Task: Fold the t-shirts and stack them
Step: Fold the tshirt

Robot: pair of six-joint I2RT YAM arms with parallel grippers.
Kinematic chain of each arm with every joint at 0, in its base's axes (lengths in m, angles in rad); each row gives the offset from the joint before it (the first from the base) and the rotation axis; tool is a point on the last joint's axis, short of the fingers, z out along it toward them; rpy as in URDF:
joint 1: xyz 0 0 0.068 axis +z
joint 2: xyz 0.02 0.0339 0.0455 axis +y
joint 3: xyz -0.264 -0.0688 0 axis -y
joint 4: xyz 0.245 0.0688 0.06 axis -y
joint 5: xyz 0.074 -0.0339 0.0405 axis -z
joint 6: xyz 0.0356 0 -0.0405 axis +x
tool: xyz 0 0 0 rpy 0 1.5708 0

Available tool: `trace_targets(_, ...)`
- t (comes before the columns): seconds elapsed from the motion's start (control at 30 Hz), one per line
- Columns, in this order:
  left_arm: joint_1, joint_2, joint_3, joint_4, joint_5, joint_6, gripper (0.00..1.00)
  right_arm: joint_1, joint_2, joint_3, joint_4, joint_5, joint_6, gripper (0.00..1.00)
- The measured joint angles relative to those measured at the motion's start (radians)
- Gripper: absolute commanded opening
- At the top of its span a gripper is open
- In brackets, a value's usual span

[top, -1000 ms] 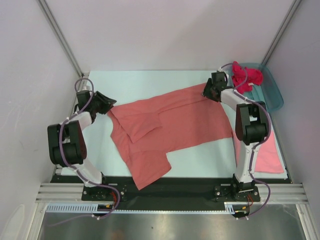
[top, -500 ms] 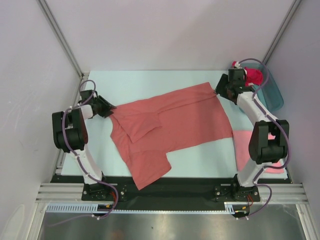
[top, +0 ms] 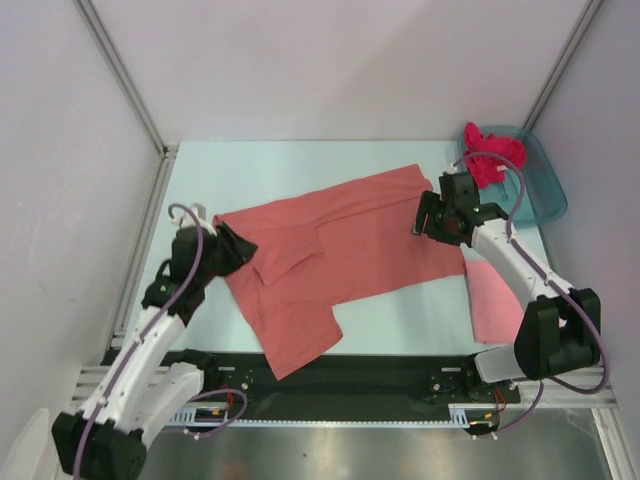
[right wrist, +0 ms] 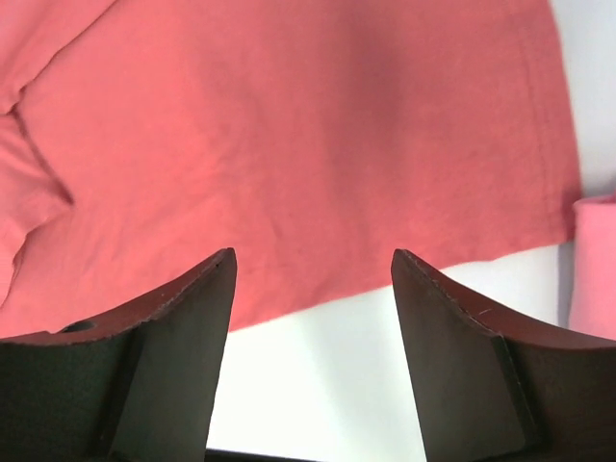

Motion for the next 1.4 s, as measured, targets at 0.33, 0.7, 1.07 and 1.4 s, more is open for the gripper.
trace_targets(0.33,-0.571,-0.317,-0.278,-0.380,-0.212,-0.374,0.53,0.086,-0.267,-0.146,-0.016,-0.098,0.039,0.72)
trace_targets(0.7,-0.894,-0.177,-0.285,-0.533,-0.388,-0.736,0.56,0.082,-0.344,-0.224,-0.022,-0.120,0.048,0.73)
trace_targets(1.07,-0.913,-0.248,-0.401,-0.522,-0.403,-0.903,0.48,0.020,-0.329,-0.253,0.005,-0.177,0.044,0.73)
trace_targets(1.4,-0.917,-0.261,-0.430,-0.511,-0.387,-0.909,0.29,0.016,-0.292,-0.276,0.045,-0.198,0.045,0.73)
